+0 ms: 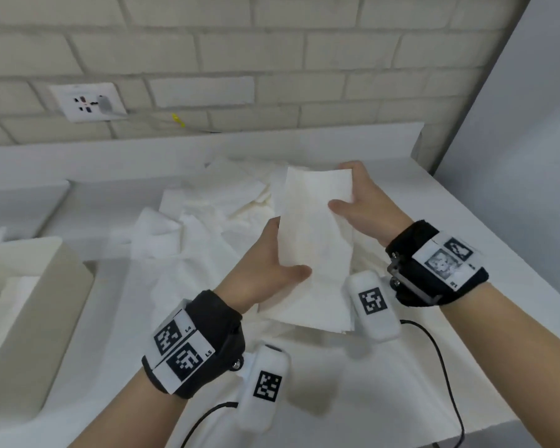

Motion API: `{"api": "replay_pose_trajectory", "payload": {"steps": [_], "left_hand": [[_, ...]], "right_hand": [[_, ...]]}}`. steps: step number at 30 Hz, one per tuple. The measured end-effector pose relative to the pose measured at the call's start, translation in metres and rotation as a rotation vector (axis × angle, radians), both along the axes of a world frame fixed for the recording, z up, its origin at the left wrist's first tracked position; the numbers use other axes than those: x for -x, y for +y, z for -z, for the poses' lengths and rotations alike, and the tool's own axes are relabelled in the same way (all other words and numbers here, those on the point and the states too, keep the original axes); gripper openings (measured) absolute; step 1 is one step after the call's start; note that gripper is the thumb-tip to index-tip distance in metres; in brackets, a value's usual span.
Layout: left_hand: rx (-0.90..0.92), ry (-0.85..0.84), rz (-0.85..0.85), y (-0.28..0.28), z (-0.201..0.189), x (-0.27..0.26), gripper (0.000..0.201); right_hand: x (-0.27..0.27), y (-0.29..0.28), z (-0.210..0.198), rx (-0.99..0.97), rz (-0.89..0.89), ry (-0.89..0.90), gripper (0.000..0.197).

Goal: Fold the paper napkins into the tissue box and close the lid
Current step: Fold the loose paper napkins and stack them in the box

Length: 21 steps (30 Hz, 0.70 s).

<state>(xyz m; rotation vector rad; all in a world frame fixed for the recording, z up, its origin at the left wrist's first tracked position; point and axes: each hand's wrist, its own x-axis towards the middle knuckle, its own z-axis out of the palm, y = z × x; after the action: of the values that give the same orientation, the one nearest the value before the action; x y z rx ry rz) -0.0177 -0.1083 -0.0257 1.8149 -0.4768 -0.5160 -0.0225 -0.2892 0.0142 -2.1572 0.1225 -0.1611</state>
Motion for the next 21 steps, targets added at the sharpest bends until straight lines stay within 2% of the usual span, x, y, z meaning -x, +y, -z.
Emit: {"api": "replay_pose_trajectory", "payload": {"steps": [4, 7, 10, 12, 16, 18, 21], "left_hand": [[-0.081, 0.024, -0.027, 0.052, -0.003, -0.001, 0.071], [-0.089, 0.066, -0.103, 0.097, -0.005, 0.001, 0.079], [-0.037, 0.018, -0.284, 0.144, -0.01, 0.007, 0.091], [-0.044, -0.055, -0.422, 0.175, -0.016, 0.016, 0.081], [-0.07, -0.131, -0.65, 0.233, -0.029, 0.033, 0.031], [-0.083, -0.131, -0.749, 0.259, -0.032, 0.038, 0.024], [-0.178, -0.145, -0.855, 0.291, -0.031, 0.038, 0.024]], "right_hand": [[-0.024, 0.041, -0.011, 0.386, -0.296, 0.012, 0.026], [-0.041, 0.082, -0.016, 0.521, -0.398, -0.035, 0.023], [-0.054, 0.131, -0.026, 0.633, -0.463, -0.134, 0.032], [-0.059, 0.165, -0.032, 0.592, -0.498, -0.223, 0.038], [-0.069, 0.227, -0.042, 0.433, -0.571, -0.476, 0.034], [-0.082, 0.256, -0.041, 0.415, -0.621, -0.536, 0.028], [-0.102, 0.296, -0.033, 0.472, -0.675, -0.517, 0.036]]}}
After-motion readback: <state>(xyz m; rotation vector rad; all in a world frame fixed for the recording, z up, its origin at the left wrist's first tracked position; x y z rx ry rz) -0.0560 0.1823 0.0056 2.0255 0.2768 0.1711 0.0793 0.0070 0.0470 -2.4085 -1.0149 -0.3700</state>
